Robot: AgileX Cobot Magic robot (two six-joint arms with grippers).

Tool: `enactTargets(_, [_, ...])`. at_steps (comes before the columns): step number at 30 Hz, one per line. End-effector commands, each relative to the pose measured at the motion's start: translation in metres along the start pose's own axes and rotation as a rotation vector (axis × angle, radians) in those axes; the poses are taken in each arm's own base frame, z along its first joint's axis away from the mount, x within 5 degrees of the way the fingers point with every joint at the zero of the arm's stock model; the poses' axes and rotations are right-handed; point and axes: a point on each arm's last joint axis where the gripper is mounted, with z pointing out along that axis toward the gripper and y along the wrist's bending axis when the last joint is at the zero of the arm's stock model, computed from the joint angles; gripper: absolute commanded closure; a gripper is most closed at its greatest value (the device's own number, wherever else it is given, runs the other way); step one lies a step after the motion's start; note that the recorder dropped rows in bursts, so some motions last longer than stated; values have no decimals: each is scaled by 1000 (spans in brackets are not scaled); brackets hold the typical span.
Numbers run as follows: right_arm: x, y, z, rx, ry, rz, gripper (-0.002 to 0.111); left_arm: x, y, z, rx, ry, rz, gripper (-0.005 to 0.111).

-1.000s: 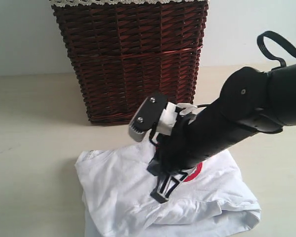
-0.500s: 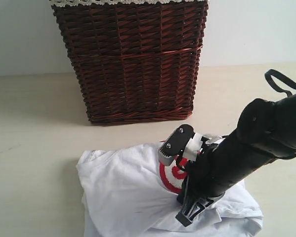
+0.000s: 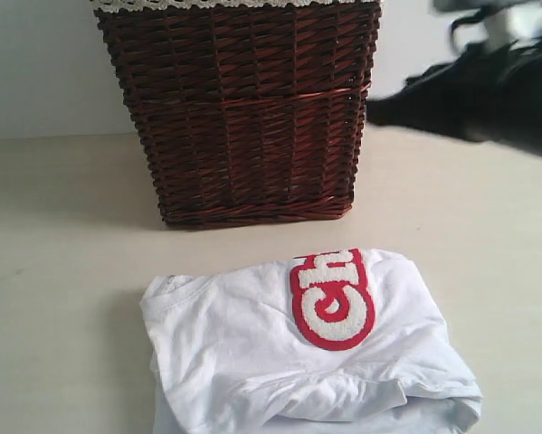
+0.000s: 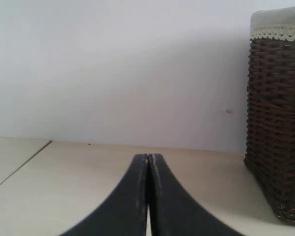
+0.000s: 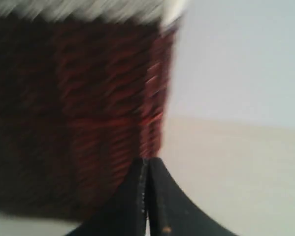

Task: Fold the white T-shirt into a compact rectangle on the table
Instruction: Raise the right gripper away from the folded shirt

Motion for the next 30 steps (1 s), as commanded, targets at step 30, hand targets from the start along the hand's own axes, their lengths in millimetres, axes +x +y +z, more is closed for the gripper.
enactTargets(30, [144,-73,-159,201,-158,-364,108,-1,-1,-1,7,-8,0,107])
